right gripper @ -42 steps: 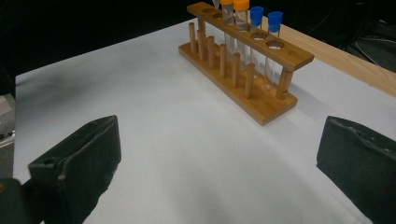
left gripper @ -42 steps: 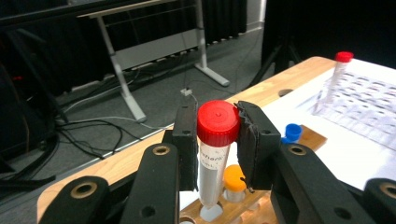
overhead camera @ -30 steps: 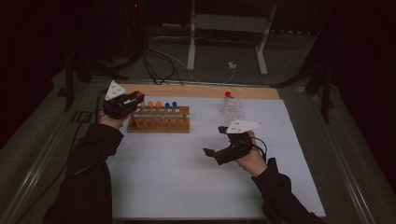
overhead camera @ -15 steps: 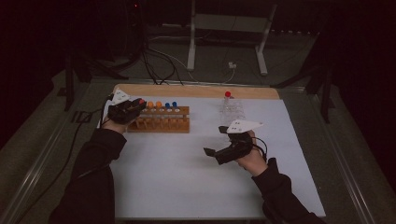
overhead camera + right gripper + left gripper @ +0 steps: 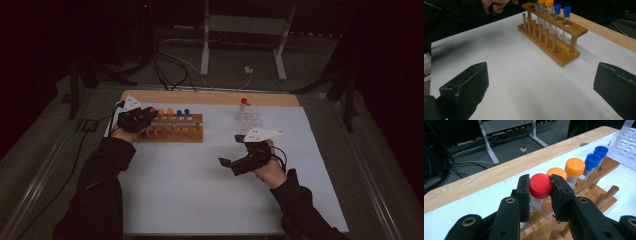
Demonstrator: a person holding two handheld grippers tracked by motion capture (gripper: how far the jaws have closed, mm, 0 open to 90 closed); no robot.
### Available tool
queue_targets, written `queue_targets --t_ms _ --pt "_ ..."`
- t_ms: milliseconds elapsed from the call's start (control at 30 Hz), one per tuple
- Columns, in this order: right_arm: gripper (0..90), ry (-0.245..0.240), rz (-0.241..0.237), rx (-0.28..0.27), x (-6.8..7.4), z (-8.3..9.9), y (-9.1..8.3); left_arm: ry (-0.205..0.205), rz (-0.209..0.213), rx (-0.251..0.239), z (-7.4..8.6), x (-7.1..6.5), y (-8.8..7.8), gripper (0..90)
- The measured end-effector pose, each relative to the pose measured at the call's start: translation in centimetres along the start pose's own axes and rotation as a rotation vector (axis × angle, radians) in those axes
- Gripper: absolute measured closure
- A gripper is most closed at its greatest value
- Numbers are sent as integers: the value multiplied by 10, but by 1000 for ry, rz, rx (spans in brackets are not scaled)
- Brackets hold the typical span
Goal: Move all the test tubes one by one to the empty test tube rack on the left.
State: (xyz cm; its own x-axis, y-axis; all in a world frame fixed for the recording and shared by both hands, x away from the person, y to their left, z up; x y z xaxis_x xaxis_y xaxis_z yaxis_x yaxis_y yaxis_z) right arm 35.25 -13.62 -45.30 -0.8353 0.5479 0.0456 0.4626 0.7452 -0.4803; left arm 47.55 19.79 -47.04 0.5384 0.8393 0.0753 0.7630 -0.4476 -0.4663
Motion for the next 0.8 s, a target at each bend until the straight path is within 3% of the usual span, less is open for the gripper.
queue_targets --t_ms 800 --pt "0 19 5 -3 -5 1 -1 32 29 103 -8 3 1 718"
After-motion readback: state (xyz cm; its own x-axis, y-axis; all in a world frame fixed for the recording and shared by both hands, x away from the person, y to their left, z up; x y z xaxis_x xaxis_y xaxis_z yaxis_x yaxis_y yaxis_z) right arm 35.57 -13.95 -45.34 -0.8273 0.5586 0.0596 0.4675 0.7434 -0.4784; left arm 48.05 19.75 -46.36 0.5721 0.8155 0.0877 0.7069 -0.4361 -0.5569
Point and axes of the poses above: each handheld gripper's, and its own axes: y roughly forward along the jaws, z roughly out of its underside, x roughly to its left, the point moved 5 cm from there along y, roughly forward along the jaws, and after that the axes turned 1 degree about x, right-handed, at the moved point
